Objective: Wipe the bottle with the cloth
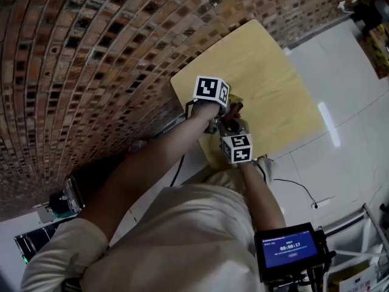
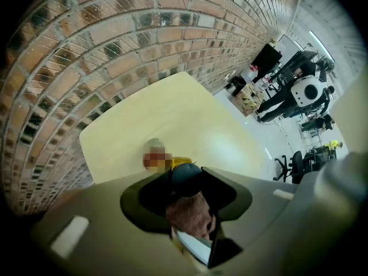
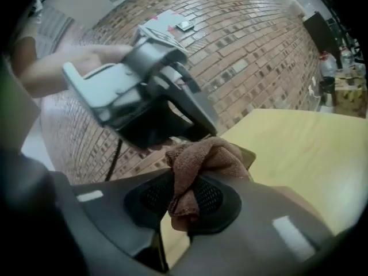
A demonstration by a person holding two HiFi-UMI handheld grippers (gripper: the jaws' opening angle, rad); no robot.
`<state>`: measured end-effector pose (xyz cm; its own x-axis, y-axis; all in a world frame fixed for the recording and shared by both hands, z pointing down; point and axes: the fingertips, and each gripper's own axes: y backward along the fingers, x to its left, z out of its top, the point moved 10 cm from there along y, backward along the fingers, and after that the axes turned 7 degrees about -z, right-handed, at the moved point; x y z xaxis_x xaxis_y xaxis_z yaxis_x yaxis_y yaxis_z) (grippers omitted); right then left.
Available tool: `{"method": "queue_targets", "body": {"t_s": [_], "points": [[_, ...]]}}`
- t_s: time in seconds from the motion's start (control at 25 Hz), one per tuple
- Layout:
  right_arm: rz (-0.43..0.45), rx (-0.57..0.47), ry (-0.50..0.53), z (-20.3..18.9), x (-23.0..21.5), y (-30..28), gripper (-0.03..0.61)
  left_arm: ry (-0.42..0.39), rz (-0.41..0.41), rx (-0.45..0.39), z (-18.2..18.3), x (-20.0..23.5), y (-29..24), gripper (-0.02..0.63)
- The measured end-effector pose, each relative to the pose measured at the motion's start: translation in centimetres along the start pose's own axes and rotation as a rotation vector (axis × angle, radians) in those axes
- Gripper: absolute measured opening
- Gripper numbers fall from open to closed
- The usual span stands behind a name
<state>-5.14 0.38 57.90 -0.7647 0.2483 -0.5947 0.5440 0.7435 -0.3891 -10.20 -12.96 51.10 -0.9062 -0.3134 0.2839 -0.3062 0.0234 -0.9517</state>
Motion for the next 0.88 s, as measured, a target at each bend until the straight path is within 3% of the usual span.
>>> {"method": "queue_targets", "body": {"t_s": [0.08, 0.28, 0.4, 0.52, 0.6, 0.72, 0.8, 0.88], "points": [[-0.037, 0.043, -0.062, -0.2, -1.4, -1.4, 0.067, -0.015, 0.005, 0.01, -0.1, -0.4, 0.0, 0.173], [-0.032, 0.181, -0.169, -2.0, -4.4, -4.6, 0.067, -0.05, 0.019, 0.004, -0.2, -1.1, -0.4, 0.172], [-0.079, 0.291, -0.33, -3.3, -6.2, -6.1, 0.067, -0.055, 0.004, 0.015, -0.1, -0.9, -0.4, 0.172], [-0.151, 0.392, -0.577, -4.7, -8.8, -6.7, 0.067, -0.032, -0.021, 0.024, -0.1, -0.3, -0.1, 0.172], [-0.135, 0.401, -0.689, -4.9, -9.8, -5.9, 0.067, -0.006, -0.039, 0.024, -0.3, 0.0, 0.2, 0.172], [-0.059, 0.385, -0.763, -4.8, -10.6, -3.6, 0.067, -0.006, -0.053, 0.026, -0.7, 0.3, 0.7, 0.172], [-0.013, 0.333, -0.801, -4.7, -11.6, -2.0, 0.067, -0.053, -0.054, 0.033, -0.7, 0.8, 0.6, 0.172], [-0.016, 0.247, -0.785, -4.2, -12.9, 0.0, 0.067, -0.17, -0.049, 0.049, -0.9, 0.6, 0.5, 0.172]]}}
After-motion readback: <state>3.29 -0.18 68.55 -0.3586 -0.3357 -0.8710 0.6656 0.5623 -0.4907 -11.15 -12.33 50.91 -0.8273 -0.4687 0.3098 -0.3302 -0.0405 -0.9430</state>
